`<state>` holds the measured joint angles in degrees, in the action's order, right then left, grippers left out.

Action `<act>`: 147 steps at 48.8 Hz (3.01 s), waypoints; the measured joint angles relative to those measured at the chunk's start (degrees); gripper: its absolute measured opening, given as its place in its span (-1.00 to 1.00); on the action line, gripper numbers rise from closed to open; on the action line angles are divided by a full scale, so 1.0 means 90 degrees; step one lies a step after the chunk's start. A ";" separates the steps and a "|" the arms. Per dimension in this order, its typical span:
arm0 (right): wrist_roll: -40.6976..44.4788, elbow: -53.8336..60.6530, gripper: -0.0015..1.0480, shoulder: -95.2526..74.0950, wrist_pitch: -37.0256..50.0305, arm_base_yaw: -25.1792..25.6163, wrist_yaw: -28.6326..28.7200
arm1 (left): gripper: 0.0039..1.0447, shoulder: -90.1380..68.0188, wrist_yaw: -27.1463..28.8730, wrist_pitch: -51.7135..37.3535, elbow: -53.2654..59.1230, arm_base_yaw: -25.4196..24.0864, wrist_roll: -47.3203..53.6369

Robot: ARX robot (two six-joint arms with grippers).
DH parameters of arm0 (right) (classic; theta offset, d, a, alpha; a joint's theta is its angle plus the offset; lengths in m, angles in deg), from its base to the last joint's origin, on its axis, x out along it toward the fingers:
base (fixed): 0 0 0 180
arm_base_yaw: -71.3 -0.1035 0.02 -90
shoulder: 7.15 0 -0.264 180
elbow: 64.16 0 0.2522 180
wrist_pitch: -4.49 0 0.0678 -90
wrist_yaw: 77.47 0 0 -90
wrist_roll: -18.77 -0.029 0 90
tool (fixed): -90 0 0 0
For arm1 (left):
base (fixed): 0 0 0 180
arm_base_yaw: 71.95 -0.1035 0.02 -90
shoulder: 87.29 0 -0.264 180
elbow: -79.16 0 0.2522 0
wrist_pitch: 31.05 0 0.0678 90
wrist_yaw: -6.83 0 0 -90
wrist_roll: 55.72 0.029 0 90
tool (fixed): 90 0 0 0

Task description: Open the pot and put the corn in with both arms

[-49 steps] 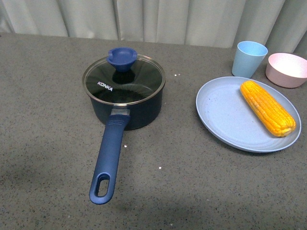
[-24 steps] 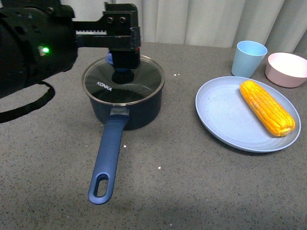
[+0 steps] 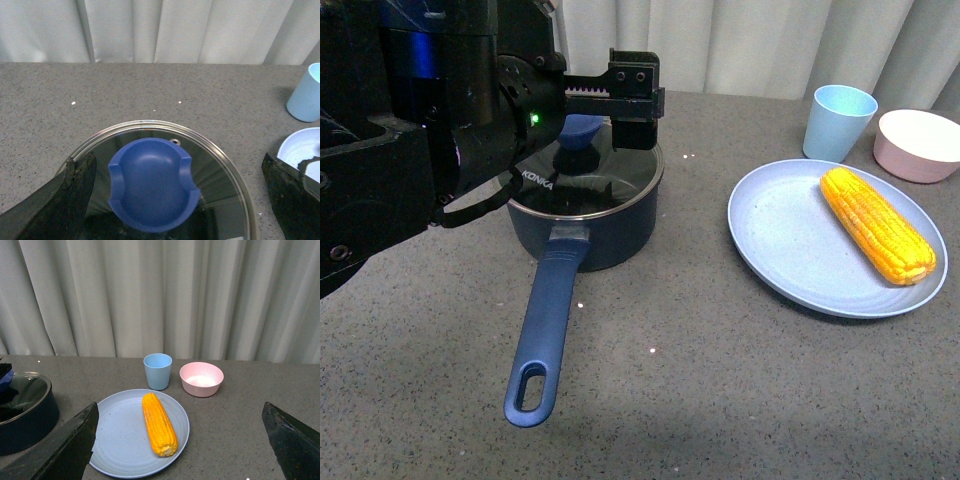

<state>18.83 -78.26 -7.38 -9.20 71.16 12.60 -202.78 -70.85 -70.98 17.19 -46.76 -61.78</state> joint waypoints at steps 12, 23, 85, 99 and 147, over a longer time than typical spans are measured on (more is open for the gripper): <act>0.0000 0.0002 0.82 0.0000 0.0002 0.0000 0.0000 | 0.88 -0.0306 0.0061 0.0126 -0.0338 -0.0155 0.0002; 0.0000 0.0002 0.82 0.0000 0.0000 0.0000 0.0000 | 0.88 -0.0537 -0.0189 0.0471 -0.0627 -0.0221 0.0007; -0.0002 0.0002 0.83 0.0000 0.0000 0.0000 0.0000 | 0.12 0.0097 -0.0158 0.0294 -0.0442 -0.0930 -0.0228; 0.0000 0.0002 0.83 0.0000 0.0000 0.0000 0.0000 | 0.12 -0.0478 -0.0194 0.0061 -0.0345 -0.2562 -0.0204; 0.0000 0.0002 0.82 0.0000 0.0000 0.0000 0.0000 | 0.12 -0.2183 -0.0381 -0.0274 -0.0962 -0.2715 0.0175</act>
<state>18.83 -78.24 -7.38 -9.20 71.16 12.60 -222.43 -74.28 -73.45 8.53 -71.20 -60.21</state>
